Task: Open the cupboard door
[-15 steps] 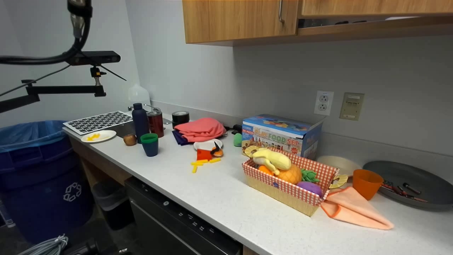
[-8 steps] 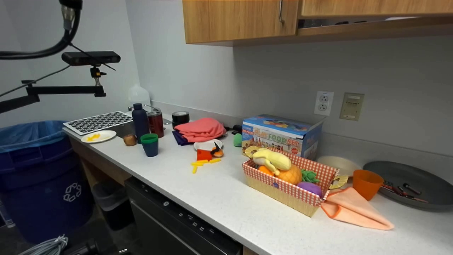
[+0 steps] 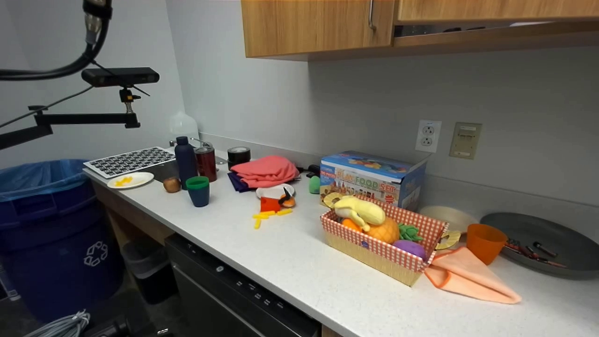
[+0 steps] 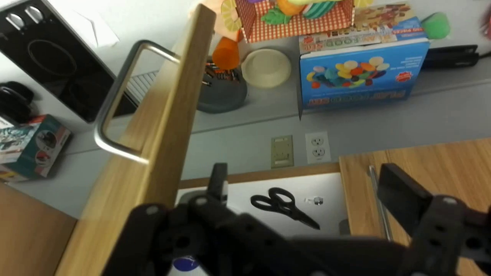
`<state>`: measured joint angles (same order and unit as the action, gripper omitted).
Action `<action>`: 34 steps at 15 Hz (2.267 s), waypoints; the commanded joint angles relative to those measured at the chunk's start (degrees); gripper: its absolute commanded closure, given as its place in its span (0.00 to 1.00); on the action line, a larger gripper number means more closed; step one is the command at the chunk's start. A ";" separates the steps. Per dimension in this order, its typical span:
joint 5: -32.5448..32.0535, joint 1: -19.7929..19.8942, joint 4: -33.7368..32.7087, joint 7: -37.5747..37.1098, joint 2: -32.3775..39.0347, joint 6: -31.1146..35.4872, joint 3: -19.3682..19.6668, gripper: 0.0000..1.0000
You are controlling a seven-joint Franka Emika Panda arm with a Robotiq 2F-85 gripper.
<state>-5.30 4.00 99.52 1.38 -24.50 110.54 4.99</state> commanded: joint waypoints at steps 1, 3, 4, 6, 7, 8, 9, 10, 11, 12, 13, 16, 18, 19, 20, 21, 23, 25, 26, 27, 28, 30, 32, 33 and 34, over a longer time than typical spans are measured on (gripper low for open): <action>-0.16 0.06 0.41 -0.39 0.76 6.73 -0.47 0.00; -1.77 0.86 0.13 -1.85 0.91 8.48 -1.38 0.00; -2.52 1.33 0.56 -2.30 1.13 9.98 -1.29 0.00; -5.42 2.60 1.81 -3.73 1.22 13.89 -1.60 0.00; -7.29 3.29 2.19 -4.60 1.38 15.42 -1.83 0.00; -9.68 4.20 2.43 -5.59 1.70 16.42 -2.09 0.00; -12.13 5.13 2.60 -6.65 1.91 16.67 -2.33 0.00; -14.25 5.97 2.79 -7.46 1.98 16.31 -2.39 0.00; -16.41 6.93 2.85 -8.47 2.08 15.84 -2.45 0.00; -18.19 7.83 2.77 -9.37 2.11 15.06 -2.25 0.00; -19.90 8.71 2.80 -10.36 2.21 14.91 -2.07 0.00; -24.05 12.01 1.91 -13.72 2.42 13.81 -0.87 0.00; -25.94 14.38 0.91 -16.00 2.87 13.37 0.23 0.00; -26.58 15.50 0.13 -16.88 3.32 12.99 0.94 0.00; -26.76 16.52 -0.93 -17.55 3.94 12.36 1.85 0.00; -27.24 17.55 -1.73 -18.50 4.45 11.97 2.50 0.00; -28.30 19.33 -3.88 -20.07 5.93 11.52 4.07 0.00; -29.86 20.75 -5.93 -22.05 7.44 11.22 5.33 0.00; -31.44 21.55 -6.92 -23.59 8.27 11.40 5.72 0.00; -32.66 21.96 -7.66 -24.85 8.88 11.38 6.13 0.00; -33.71 22.07 -8.22 -25.97 9.39 11.46 6.46 0.00; -36.88 22.27 -9.09 -28.19 10.35 12.19 6.95 0.00; -40.45 21.96 -9.36 -30.36 10.56 12.57 7.02 0.00; -41.59 21.46 -9.21 -30.83 10.33 12.70 7.09 0.00; -41.96 20.67 -8.41 -30.56 9.46 13.07 7.03 0.00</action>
<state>-44.34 25.97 92.60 -27.77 -15.28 123.65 11.95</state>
